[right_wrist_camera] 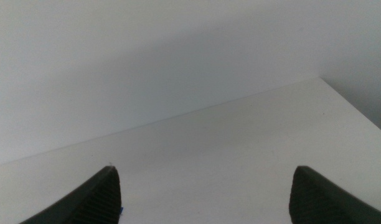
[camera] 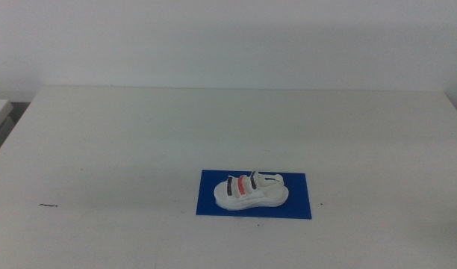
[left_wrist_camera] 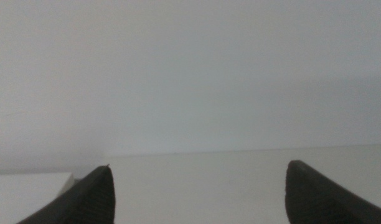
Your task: Use one arm to grab the shoe from the table and place it on the mat.
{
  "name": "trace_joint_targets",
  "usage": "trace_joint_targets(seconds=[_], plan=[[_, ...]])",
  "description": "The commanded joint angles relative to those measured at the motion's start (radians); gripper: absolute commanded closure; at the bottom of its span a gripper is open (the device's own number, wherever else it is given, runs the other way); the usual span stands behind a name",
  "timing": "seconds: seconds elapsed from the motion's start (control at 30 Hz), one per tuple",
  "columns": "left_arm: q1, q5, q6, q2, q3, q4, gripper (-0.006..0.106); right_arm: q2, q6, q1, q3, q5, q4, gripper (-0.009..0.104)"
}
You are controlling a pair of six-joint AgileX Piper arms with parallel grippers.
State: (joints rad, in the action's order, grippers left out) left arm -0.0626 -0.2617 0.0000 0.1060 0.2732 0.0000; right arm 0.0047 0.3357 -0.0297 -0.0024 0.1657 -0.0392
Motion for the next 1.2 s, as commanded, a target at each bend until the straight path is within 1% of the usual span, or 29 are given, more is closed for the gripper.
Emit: trace_joint_targets(seconds=[0.0,0.23,0.37,0.5,0.57,0.7,1.17], plan=[[0.001,0.012,0.000,-0.013,-0.003,0.021,0.007,-0.005,-0.002,-0.002,0.002,-0.008,-0.006,0.016],[0.001,0.012,0.000,-0.013,-0.003,0.028,0.007,-0.005,-0.002,-0.002,0.002,-0.008,-0.006,0.016],[0.003,0.019,0.000,-0.015,-0.041,0.015,0.007,-0.005,-0.002,-0.002,0.002,-0.008,-0.006,0.016],[0.003,0.118,0.000,-0.055,-0.144,0.000,0.007,-0.005,-0.002,-0.002,0.002,-0.008,-0.006,0.016],[0.003,0.127,0.000,-0.092,-0.197,-0.033,0.007,-0.005,-0.002,-0.002,0.002,-0.008,-0.006,0.016],[0.003,0.120,0.000,-0.106,-0.273,-0.033,0.007,-0.005,-0.002,-0.002,0.002,-0.008,-0.006,0.016],[0.003,0.167,0.000,-0.106,-0.273,-0.031,0.007,-0.005,-0.002,-0.002,0.002,-0.008,-0.006,0.016]])
